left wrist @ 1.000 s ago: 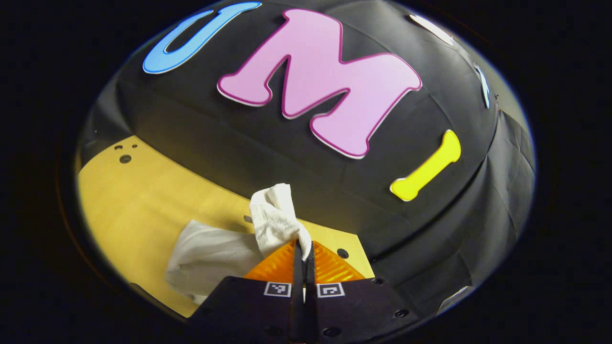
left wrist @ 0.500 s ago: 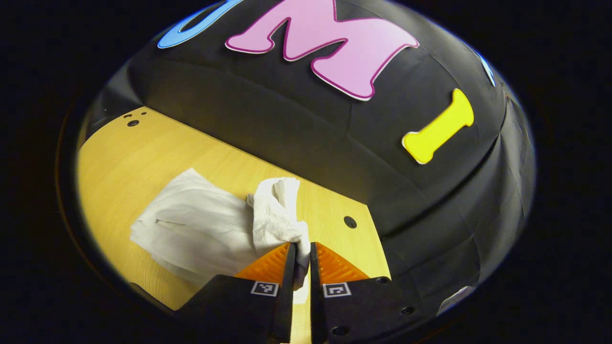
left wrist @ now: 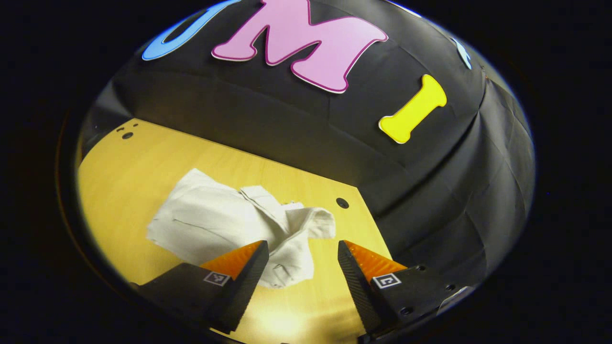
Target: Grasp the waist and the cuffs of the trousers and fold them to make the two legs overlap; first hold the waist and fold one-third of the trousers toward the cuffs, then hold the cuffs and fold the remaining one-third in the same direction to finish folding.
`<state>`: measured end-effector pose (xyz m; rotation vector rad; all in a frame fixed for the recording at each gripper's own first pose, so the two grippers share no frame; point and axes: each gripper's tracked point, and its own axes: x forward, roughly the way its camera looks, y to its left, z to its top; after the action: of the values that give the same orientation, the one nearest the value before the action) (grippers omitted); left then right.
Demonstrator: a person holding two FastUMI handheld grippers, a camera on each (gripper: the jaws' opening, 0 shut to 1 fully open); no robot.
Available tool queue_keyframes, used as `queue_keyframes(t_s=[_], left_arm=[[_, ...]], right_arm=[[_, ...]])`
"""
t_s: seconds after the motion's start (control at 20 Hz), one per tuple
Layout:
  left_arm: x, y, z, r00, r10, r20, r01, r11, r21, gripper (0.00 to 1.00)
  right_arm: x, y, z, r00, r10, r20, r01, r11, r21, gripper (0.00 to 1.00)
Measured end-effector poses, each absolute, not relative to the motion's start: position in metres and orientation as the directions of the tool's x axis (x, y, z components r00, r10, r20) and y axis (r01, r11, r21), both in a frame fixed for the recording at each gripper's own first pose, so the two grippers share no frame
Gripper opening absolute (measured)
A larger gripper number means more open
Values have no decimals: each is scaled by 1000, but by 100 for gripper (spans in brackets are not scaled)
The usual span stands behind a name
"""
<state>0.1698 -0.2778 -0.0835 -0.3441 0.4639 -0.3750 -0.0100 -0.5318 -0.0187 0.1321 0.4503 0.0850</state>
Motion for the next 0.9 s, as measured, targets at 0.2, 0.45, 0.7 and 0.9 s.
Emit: queue_keyframes(t_s=[0.2,0.45,0.7,0.9], left_arm=[[133,-222,-68,860,-388,-331,286,905,-316,87],[84,-142,-36,919,-319,-233,285,944,-167,94],[33,-69,-14,960,-236,-152,228,971,-71,94],[-22,-27,-16,983,-149,-110,149,989,-15,95]], right_arm=[[-20,-506,-8,908,97,-407,-49,991,127,99],[-35,-459,6,921,95,-377,-54,991,119,99],[-56,-406,22,930,131,-343,-84,985,149,98],[-83,-375,36,941,143,-306,-109,986,126,99]])
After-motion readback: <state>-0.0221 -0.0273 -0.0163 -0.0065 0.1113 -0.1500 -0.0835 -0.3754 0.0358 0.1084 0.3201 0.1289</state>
